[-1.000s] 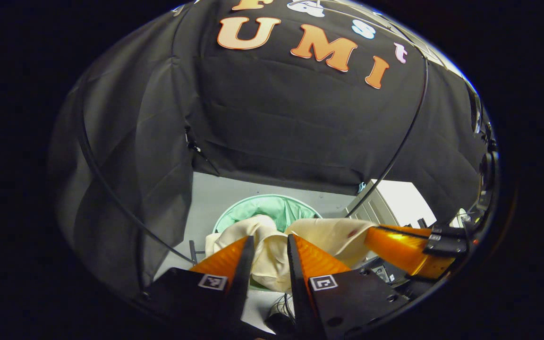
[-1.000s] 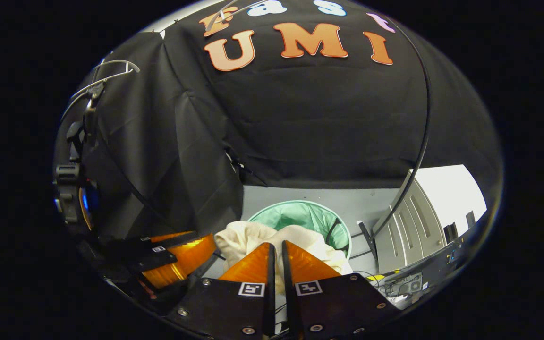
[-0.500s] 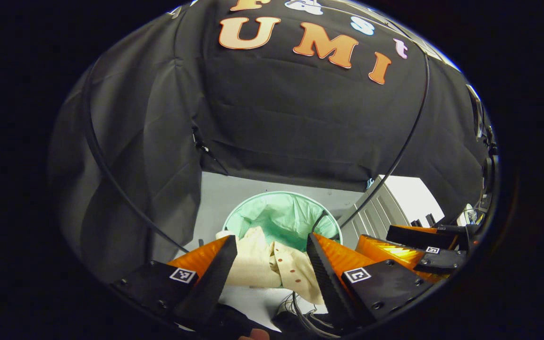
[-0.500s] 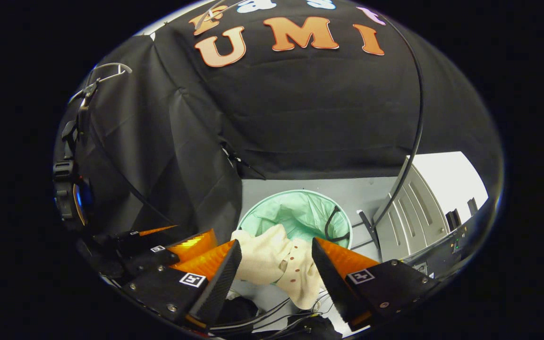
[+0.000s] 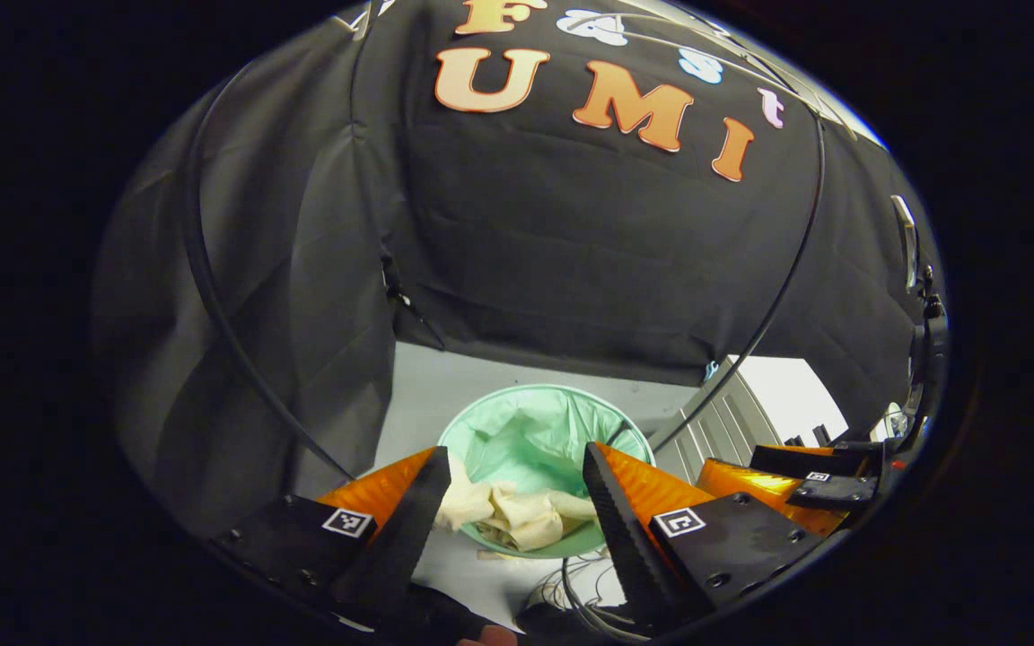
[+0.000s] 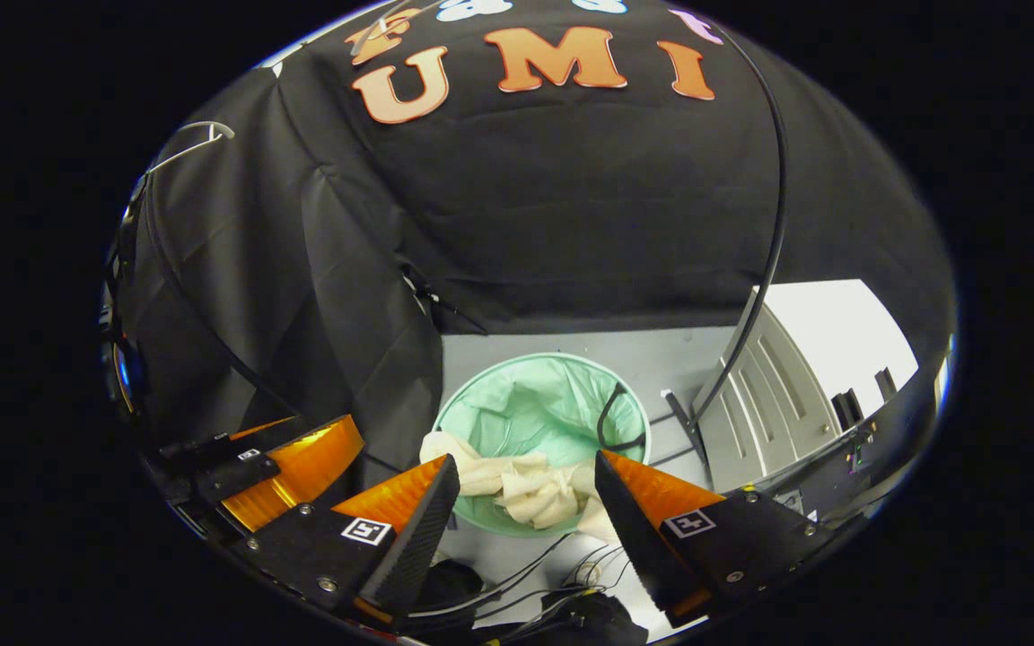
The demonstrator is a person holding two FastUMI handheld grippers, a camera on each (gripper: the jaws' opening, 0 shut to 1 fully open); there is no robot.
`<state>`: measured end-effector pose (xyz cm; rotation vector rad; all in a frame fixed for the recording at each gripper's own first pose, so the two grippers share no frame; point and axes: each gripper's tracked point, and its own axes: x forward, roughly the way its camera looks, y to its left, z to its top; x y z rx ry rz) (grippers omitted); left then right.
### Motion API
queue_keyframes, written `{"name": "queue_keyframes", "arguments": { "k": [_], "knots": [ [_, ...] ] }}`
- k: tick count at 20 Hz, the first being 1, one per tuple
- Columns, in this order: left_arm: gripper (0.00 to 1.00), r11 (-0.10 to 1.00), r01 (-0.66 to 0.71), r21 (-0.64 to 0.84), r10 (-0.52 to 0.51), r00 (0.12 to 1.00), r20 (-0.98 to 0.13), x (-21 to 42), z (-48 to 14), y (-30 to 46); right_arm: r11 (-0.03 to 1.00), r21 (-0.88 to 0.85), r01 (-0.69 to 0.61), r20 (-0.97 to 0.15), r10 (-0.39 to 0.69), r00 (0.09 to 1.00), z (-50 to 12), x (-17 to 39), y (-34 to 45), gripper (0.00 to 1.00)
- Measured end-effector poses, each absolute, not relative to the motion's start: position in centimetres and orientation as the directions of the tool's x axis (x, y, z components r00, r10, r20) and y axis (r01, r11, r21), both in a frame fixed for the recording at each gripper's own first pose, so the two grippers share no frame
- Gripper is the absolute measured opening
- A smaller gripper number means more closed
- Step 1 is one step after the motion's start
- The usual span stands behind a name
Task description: Grasp the clothes on the hanger with both hands and then place them into the laundry hamper below.
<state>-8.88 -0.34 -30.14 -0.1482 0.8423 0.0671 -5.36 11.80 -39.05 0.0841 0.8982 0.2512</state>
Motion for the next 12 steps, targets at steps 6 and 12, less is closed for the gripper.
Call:
{"name": "queue_keyframes", "arguments": {
  "k": [6, 12],
  "knots": [
    [1.00, 0.992, -0.096, -0.080, 0.023, 0.768, -0.640, -6.4, -23.6, 0.9, 0.967, 0.112, -0.230, -0.659, 0.246, 0.711, -33.2, -3.3, 11.5, 0.95],
    [0.97, 0.993, -0.116, -0.031, 0.093, 0.905, -0.416, -3.0, -13.4, 3.3, 0.976, 0.117, -0.182, -0.510, 0.216, 0.832, -24.4, -0.3, 9.5, 0.95]
  ]
}}
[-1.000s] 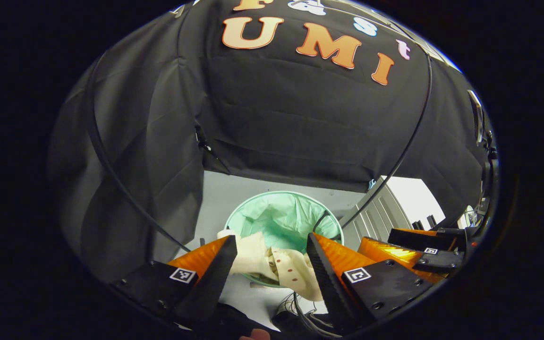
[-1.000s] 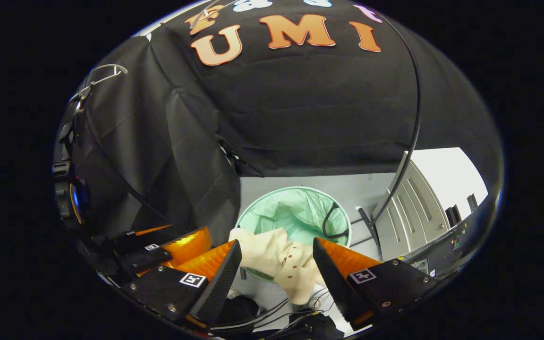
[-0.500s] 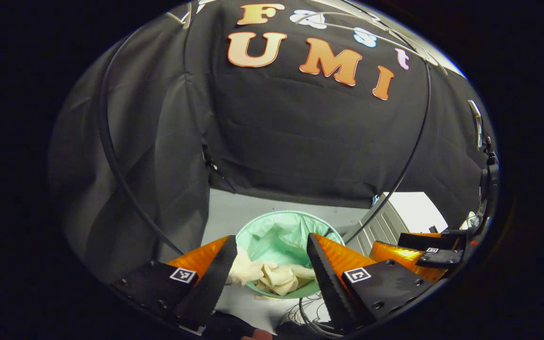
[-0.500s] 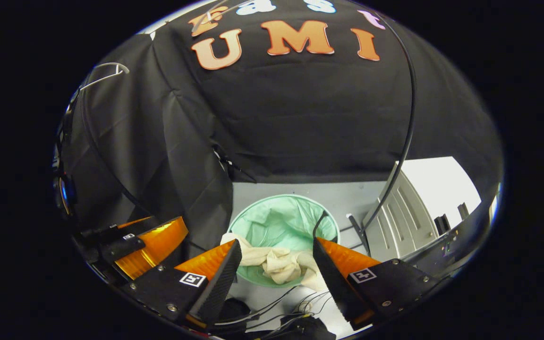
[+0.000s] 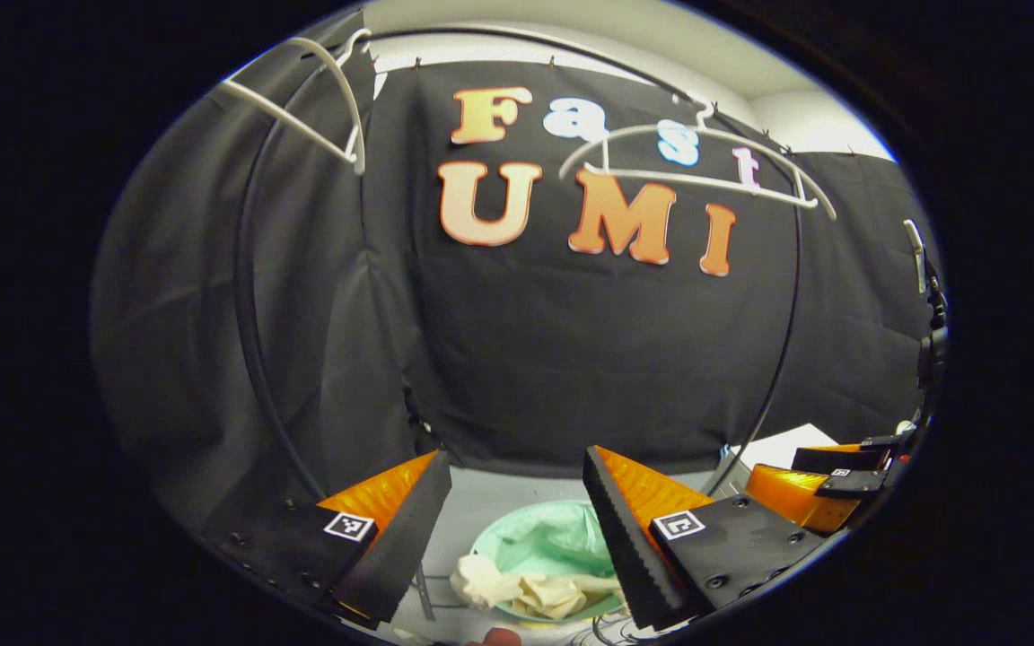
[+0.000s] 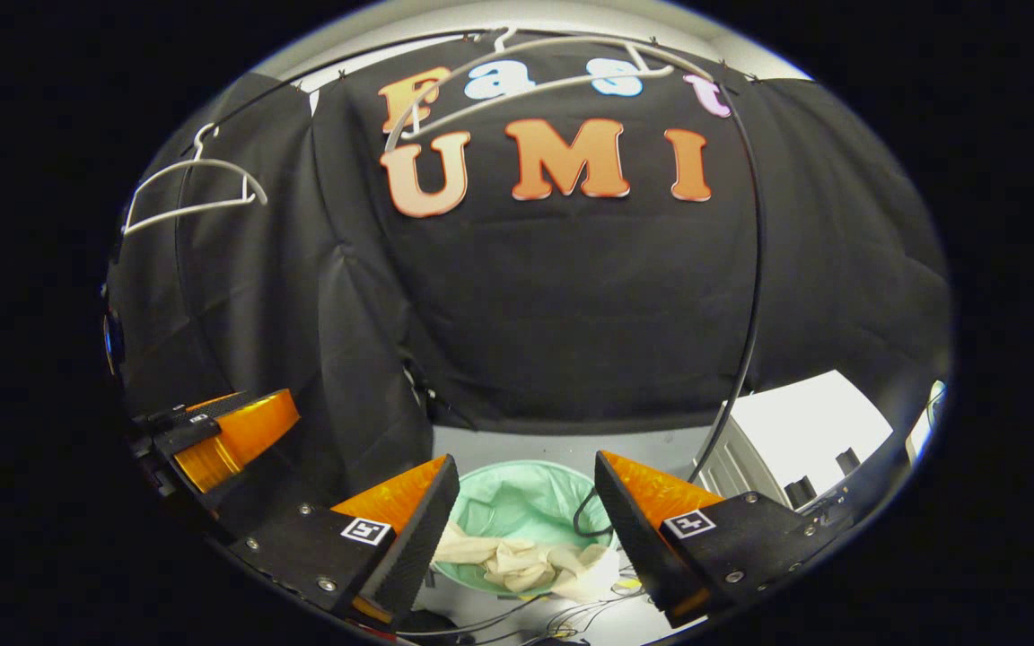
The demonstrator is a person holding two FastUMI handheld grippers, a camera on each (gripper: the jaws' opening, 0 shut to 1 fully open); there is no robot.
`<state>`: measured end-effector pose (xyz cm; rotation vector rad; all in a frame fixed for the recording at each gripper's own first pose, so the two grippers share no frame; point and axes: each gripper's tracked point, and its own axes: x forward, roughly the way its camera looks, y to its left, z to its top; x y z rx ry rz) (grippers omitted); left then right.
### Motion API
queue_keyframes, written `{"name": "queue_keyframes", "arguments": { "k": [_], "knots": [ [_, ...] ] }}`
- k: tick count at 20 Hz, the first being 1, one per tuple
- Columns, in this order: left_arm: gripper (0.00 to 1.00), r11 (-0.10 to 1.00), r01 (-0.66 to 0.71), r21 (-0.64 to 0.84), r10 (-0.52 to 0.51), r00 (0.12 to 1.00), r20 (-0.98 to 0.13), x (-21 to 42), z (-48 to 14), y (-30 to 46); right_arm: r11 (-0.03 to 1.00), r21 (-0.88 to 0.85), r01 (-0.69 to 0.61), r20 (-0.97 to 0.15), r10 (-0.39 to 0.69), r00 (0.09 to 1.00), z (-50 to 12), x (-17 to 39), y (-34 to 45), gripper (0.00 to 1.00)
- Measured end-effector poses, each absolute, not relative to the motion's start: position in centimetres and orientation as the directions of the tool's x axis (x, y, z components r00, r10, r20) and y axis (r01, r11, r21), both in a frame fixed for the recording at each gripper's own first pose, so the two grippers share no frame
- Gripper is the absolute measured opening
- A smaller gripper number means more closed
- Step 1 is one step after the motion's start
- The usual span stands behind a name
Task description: Grasp the clothes on the hanger with both hands and then place them into the laundry hamper below.
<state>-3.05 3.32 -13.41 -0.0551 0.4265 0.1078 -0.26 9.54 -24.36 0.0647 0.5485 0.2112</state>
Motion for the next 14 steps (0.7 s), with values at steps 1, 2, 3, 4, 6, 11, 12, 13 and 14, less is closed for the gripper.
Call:
{"name": "queue_keyframes", "arguments": {
  "k": [1, 2, 3, 4, 6, 11, 12, 13, 14],
  "knots": [
    [0.97, 0.992, -0.123, -0.024, 0.104, 0.916, -0.386, -2.7, -12.0, 3.7, 0.977, 0.119, -0.177, -0.484, 0.212, 0.849, -22.6, 0.2, 9.1, 0.95],
    [1.00, 0.992, -0.127, -0.017, 0.113, 0.927, -0.358, -2.5, -10.6, 4.0, 0.978, 0.120, -0.174, -0.455, 0.209, 0.865, -20.8, 0.4, 8.9, 0.95],
    [0.98, 0.991, -0.133, -0.015, 0.120, 0.936, -0.330, -2.2, -9.1, 4.3, 0.978, 0.117, -0.172, -0.424, 0.206, 0.882, -19.0, 0.7, 8.4, 0.95],
    [0.96, 0.991, -0.136, -0.018, 0.124, 0.944, -0.306, -2.1, -7.7, 4.4, 0.979, 0.112, -0.171, -0.391, 0.202, 0.898, -17.3, 1.0, 8.0, 0.95],
    [0.97, 0.991, -0.134, -0.031, 0.121, 0.956, -0.266, -2.0, -5.5, 4.2, 0.981, 0.096, -0.166, -0.329, 0.189, 0.925, -13.5, 1.4, 7.1, 0.95],
    [0.94, 0.988, -0.139, -0.065, 0.125, 0.976, -0.180, -1.5, -1.5, 4.7, 0.983, 0.102, -0.154, -0.209, 0.172, 0.963, -7.7, 1.6, 5.3, 0.94],
    [0.94, 0.987, -0.147, -0.065, 0.134, 0.978, -0.162, -1.5, -1.1, 5.0, 0.983, 0.102, -0.150, -0.186, 0.167, 0.968, -7.1, 1.5, 4.8, 0.94],
    [0.94, 0.986, -0.151, -0.066, 0.140, 0.979, -0.151, -1.5, -0.7, 5.1, 0.985, 0.101, -0.143, -0.174, 0.159, 0.972, -6.8, 1.2, 4.1, 0.94],
    [0.94, 0.986, -0.152, -0.067, 0.141, 0.979, -0.147, -1.7, -0.4, 5.2, 0.985, 0.102, -0.137, -0.164, 0.152, 0.975, -6.6, 0.9, 3.5, 0.94]
  ]
}}
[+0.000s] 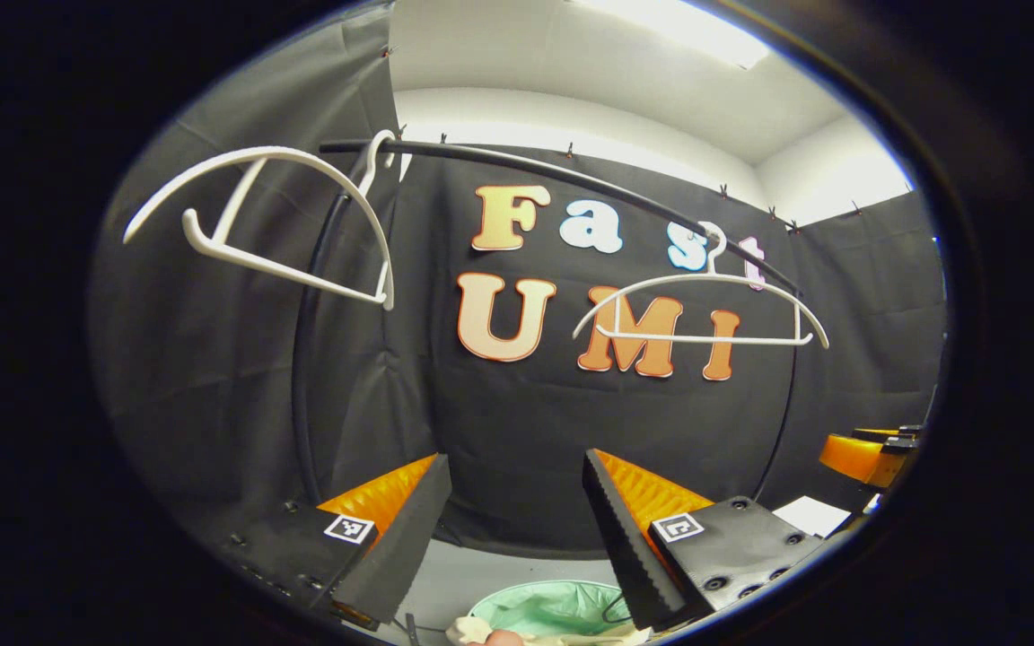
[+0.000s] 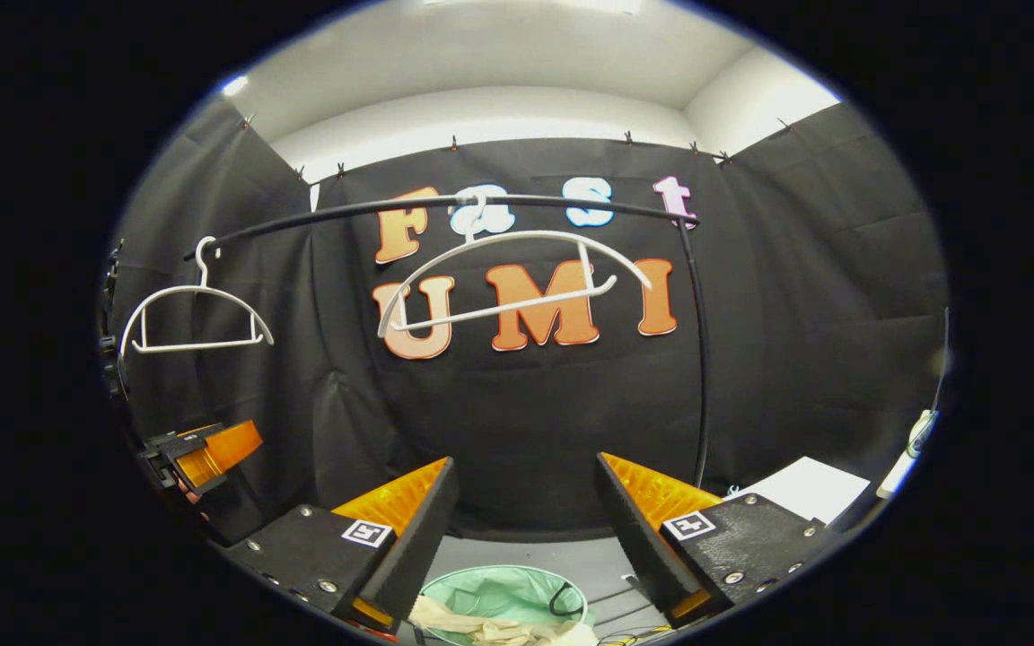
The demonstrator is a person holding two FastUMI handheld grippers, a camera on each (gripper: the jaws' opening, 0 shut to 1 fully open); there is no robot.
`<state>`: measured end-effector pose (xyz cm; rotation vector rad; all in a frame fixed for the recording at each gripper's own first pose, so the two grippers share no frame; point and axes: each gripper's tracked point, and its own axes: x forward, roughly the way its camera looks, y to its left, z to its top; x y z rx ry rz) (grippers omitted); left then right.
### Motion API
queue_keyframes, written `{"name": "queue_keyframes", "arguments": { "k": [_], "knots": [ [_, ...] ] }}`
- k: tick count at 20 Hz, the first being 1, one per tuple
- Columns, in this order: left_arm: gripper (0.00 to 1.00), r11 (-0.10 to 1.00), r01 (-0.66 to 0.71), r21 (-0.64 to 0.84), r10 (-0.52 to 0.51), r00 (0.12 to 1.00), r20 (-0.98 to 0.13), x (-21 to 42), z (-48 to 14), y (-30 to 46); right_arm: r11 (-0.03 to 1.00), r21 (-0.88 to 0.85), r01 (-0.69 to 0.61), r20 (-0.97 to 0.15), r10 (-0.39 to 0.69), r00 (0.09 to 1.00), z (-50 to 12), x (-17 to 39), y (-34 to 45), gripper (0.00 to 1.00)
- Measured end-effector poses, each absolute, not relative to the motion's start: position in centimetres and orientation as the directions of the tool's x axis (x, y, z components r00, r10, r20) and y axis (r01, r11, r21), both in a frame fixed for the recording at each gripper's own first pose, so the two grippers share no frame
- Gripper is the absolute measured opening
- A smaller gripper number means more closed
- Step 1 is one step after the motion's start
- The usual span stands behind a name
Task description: Grasp the clothes on the hanger with both hands and then place them into the laundry hamper below.
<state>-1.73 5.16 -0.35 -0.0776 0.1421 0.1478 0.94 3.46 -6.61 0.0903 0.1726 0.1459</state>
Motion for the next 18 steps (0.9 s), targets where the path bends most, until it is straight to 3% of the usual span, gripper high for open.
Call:
{"name": "queue_keyframes", "arguments": {
  "k": [12, 14, 18],
  "knots": [
    [0.94, 0.978, -0.178, -0.110, 0.173, 0.984, -0.051, -2.6, 4.3, 7.1, 0.996, 0.077, -0.038, -0.019, 0.040, 0.999, -1.6, -0.1, -3.2, 0.94],
    [1.00, 0.978, -0.184, -0.098, 0.179, 0.982, -0.060, -2.9, 4.3, 7.3, 0.997, 0.075, -0.036, -0.013, 0.037, 0.999, -1.2, -0.4, -3.3, 0.94],
    [0.96, 0.979, -0.182, -0.093, 0.177, 0.982, -0.063, -3.4, 4.5, 7.6, 0.996, 0.073, -0.047, -0.006, 0.047, 0.999, -1.2, -0.3, -2.8, 0.94]
  ]
}}
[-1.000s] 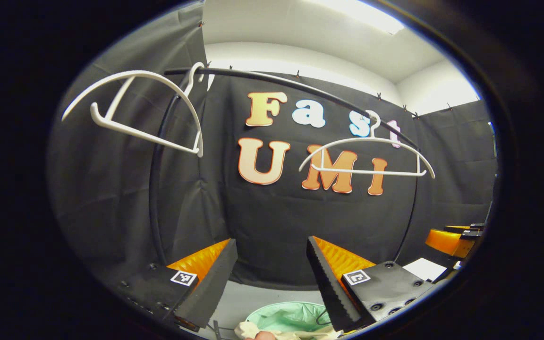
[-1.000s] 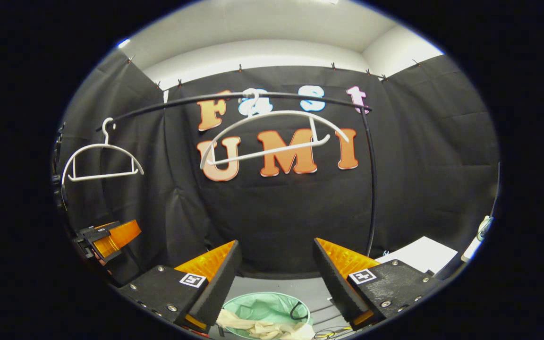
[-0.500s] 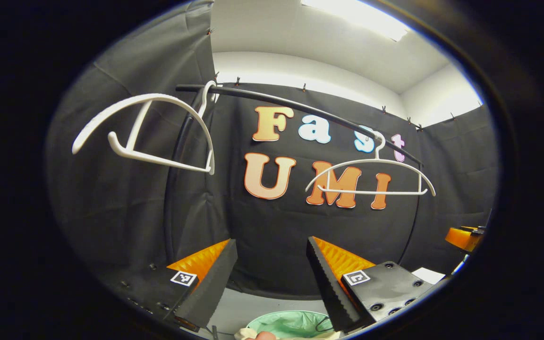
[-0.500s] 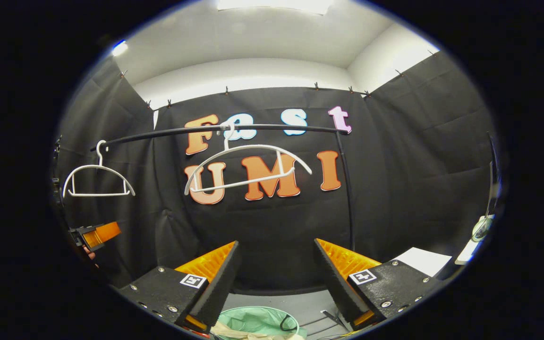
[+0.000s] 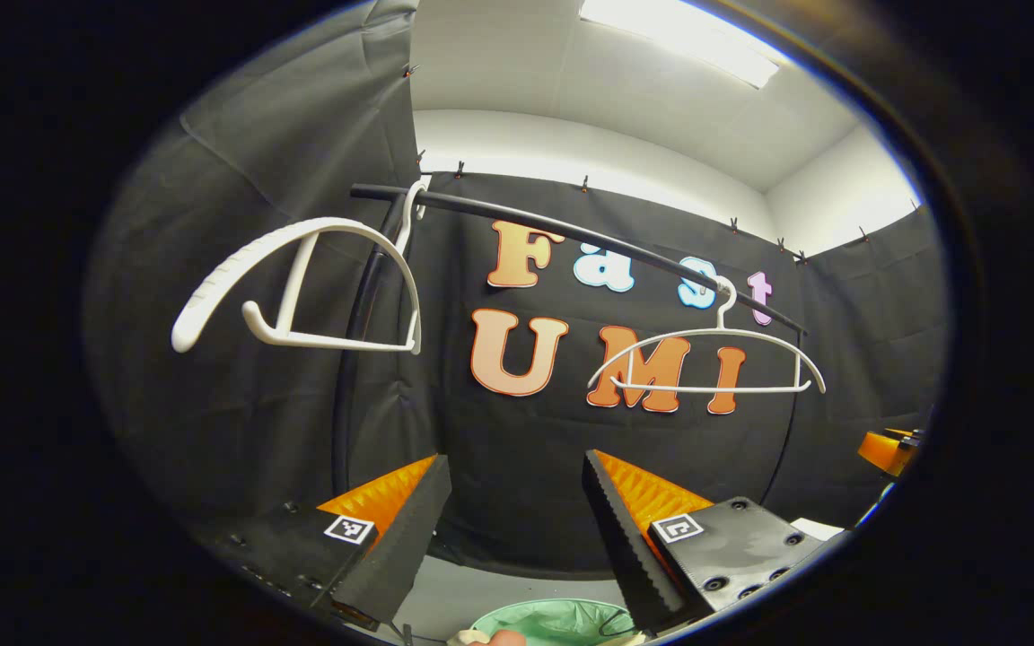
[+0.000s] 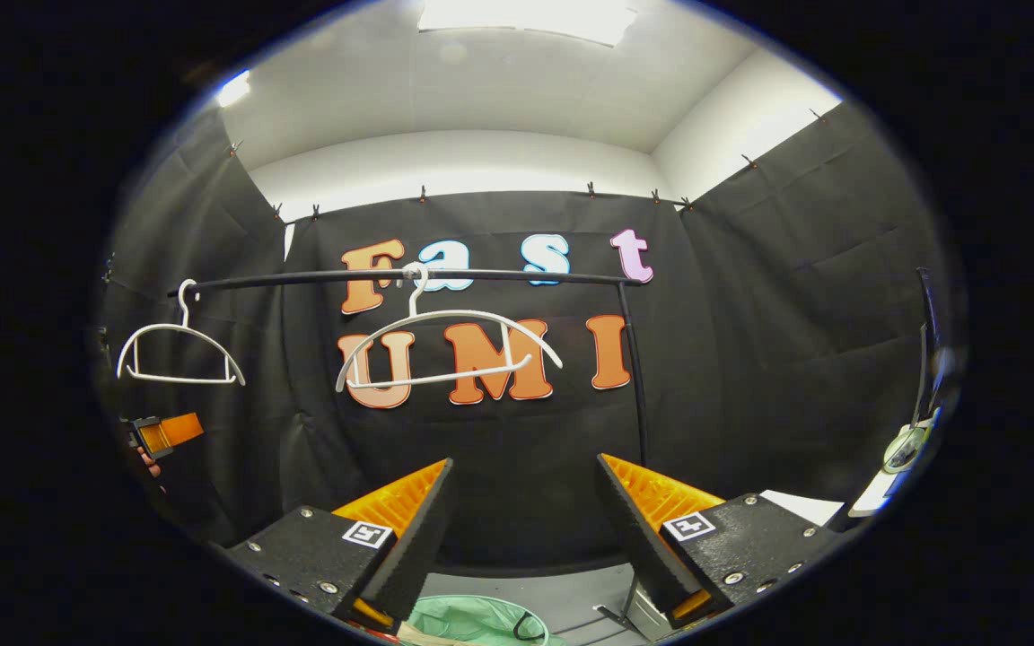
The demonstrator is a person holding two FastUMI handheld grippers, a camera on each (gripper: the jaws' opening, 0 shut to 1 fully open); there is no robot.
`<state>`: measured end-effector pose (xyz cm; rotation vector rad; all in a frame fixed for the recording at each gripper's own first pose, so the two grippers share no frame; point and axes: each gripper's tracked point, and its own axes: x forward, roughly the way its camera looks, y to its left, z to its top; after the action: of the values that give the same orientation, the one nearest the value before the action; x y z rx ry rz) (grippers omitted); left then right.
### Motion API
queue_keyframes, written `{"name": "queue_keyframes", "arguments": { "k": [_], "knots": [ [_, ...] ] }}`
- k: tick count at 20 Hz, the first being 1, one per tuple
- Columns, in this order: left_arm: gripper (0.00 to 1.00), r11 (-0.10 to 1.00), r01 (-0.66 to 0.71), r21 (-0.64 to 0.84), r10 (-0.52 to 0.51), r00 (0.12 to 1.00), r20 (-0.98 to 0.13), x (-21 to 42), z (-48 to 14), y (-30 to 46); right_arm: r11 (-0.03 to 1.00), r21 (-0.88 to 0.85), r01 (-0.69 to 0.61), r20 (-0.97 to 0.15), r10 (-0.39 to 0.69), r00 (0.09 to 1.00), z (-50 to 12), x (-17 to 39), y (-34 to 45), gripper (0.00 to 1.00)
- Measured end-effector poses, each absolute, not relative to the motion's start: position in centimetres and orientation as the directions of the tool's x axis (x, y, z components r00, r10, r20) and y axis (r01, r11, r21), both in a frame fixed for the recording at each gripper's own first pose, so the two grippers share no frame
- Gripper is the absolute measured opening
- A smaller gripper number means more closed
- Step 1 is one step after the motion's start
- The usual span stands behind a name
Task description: Grasp the clothes on the hanger with both hands and then place them into the laundry hamper below.
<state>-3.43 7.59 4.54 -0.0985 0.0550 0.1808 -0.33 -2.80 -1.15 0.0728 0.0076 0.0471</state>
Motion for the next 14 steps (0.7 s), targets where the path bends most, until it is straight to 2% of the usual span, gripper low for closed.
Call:
{"name": "queue_keyframes", "arguments": {
  "k": [1, 2, 9, 10, 11, 12, 14],
  "knots": [
    [1.00, 0.979, -0.183, -0.087, 0.178, 0.982, -0.065, -3.6, 4.5, 7.7, 0.997, 0.068, -0.048, -0.004, 0.048, 0.999, -1.1, -0.2, -2.7, 0.94],
    [0.96, 0.980, -0.183, -0.080, 0.178, 0.982, -0.063, -3.6, 4.7, 7.7, 0.996, 0.066, -0.053, -0.004, 0.054, 0.999, -1.1, -0.1, -2.6, 0.94],
    [0.96, 0.981, -0.186, -0.058, 0.183, 0.981, -0.057, -3.3, 4.7, 7.5, 0.995, 0.064, -0.082, -0.033, 0.084, 0.996, -2.1, 0.3, -1.4, 0.94],
    [1.00, 0.981, -0.184, -0.059, 0.180, 0.982, -0.060, -3.2, 4.6, 7.5, 0.995, 0.063, -0.083, -0.036, 0.085, 0.996, -2.3, 0.3, -1.4, 0.94],
    [0.96, 0.982, -0.180, -0.062, 0.176, 0.982, -0.063, -3.2, 4.5, 7.4, 0.994, 0.064, -0.084, -0.039, 0.087, 0.995, -2.3, 0.3, -1.4, 0.94],
    [1.00, 0.982, -0.176, -0.065, 0.171, 0.983, -0.065, -3.1, 4.5, 7.2, 0.994, 0.066, -0.085, -0.041, 0.087, 0.995, -2.3, 0.2, -1.4, 0.94],
    [1.00, 0.983, -0.170, -0.064, 0.166, 0.984, -0.070, -3.1, 4.3, 7.0, 0.994, 0.068, -0.081, -0.041, 0.084, 0.996, -2.3, 0.2, -1.7, 0.94]
  ]
}}
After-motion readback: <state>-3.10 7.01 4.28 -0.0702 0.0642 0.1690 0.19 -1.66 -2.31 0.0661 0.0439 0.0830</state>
